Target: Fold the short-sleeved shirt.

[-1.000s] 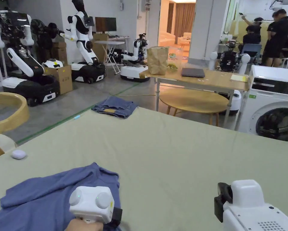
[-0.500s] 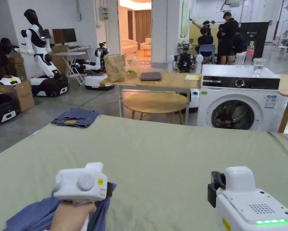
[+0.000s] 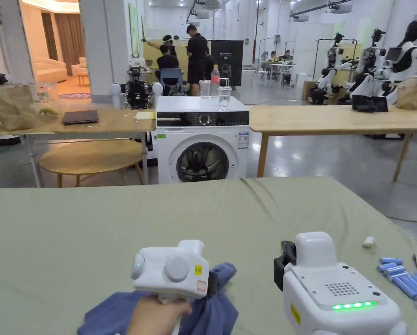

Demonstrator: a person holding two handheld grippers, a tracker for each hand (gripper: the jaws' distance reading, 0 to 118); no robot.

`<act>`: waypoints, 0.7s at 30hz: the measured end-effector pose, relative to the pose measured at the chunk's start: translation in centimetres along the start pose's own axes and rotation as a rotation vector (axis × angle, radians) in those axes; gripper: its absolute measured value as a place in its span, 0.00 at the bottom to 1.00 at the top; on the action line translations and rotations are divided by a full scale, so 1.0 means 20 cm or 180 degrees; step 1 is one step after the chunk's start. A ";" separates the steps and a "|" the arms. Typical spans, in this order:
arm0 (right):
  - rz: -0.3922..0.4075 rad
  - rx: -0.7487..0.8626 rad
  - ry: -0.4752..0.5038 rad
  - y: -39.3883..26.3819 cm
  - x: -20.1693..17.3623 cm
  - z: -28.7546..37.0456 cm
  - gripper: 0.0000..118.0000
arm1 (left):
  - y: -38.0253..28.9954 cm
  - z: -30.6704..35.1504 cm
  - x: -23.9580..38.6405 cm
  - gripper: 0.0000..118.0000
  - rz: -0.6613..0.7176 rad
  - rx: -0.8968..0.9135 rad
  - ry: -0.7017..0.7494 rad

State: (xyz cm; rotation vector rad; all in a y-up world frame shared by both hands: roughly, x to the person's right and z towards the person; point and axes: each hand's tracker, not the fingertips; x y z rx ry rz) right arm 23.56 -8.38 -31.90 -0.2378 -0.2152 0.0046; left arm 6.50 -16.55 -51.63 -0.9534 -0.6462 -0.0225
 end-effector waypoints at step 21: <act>0.0012 -0.0220 0.0475 -0.15 -0.27 0.05 0.00 | -0.79 1.39 -0.43 0.83 -0.0430 0.1867 0.1884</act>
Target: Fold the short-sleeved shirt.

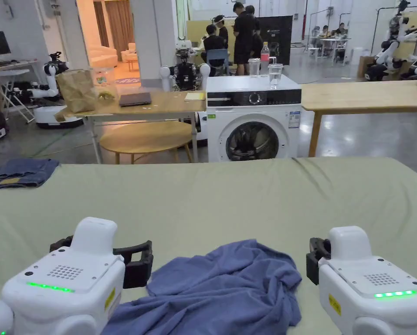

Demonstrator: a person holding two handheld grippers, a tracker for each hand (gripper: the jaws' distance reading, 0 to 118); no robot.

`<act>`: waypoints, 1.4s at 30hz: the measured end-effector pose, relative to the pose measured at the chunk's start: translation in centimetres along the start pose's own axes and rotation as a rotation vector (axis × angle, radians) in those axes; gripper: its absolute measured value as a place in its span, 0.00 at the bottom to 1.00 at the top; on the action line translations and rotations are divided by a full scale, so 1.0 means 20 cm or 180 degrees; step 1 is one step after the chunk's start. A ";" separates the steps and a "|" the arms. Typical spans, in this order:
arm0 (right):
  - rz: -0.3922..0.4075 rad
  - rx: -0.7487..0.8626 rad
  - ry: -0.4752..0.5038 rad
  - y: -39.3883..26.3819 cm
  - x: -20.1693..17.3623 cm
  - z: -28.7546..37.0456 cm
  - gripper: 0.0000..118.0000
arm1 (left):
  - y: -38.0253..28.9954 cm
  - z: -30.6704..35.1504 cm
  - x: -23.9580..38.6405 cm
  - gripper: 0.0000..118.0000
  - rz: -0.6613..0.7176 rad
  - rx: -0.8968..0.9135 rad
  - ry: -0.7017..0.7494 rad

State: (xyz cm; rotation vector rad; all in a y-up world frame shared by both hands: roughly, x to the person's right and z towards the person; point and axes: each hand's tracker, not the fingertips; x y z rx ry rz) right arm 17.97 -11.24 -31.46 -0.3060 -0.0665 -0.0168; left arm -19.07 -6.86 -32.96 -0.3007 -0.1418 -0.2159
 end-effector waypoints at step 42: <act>0.0630 -0.1801 0.0390 -0.56 0.07 -0.85 0.71 | -0.47 -0.61 -0.36 0.00 0.0808 -0.1828 -0.0050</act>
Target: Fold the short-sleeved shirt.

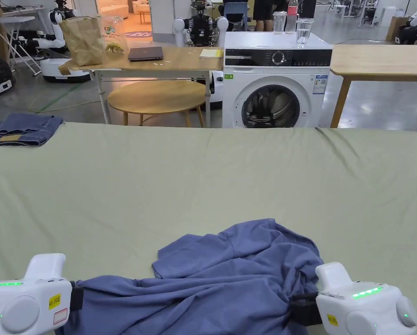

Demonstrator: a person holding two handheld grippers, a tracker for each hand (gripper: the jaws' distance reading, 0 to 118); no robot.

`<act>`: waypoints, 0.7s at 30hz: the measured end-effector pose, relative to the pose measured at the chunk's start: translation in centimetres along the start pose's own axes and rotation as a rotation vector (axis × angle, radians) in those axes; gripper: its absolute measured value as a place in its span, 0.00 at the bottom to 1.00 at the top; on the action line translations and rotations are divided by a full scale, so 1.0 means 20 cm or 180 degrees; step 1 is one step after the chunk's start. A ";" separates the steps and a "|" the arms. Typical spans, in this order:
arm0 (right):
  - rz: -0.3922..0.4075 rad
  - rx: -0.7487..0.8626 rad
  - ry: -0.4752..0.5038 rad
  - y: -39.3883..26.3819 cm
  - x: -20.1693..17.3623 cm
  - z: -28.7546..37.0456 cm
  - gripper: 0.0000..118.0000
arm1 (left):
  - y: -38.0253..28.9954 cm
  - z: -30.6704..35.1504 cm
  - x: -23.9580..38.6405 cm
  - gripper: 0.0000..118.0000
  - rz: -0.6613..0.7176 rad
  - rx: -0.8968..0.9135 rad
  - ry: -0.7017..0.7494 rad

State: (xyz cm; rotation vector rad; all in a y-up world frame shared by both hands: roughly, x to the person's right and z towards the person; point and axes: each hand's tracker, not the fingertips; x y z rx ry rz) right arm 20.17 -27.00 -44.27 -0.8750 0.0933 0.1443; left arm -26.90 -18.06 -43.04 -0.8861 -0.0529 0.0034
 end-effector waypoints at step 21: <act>-0.0091 0.1497 -0.0029 0.76 0.20 1.03 0.01 | 0.70 0.52 -0.13 0.00 -0.0516 0.1106 0.0726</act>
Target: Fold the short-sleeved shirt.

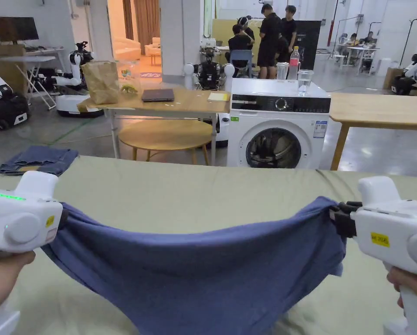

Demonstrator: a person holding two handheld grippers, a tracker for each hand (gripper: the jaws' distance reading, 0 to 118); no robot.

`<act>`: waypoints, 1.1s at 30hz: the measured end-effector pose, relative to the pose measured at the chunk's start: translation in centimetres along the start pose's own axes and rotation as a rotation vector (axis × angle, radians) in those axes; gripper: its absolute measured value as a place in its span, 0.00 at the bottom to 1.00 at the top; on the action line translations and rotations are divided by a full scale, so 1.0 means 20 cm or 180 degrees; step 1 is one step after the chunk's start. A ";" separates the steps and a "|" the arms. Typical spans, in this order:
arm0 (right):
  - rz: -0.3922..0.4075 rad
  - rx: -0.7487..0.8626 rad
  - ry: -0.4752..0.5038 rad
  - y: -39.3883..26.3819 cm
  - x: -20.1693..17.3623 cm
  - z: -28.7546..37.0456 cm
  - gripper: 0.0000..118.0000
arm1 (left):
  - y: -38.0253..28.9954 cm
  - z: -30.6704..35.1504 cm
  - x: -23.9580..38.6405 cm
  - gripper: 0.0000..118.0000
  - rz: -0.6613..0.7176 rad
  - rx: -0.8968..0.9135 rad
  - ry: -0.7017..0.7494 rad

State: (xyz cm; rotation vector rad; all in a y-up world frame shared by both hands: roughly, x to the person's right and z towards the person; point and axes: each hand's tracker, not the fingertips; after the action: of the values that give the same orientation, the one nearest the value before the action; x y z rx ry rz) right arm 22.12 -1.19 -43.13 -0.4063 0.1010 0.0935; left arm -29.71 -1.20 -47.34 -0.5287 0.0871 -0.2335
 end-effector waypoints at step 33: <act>-0.0246 0.0543 -0.0622 0.36 0.31 -0.16 0.01 | 0.48 -0.35 0.15 0.00 0.0377 0.0420 -0.0233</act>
State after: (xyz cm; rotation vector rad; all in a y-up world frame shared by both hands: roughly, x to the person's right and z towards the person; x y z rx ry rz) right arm 27.18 4.59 -49.65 -0.2289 -0.0990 0.0475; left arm -25.78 2.77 -58.31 -0.3988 0.0313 -0.1032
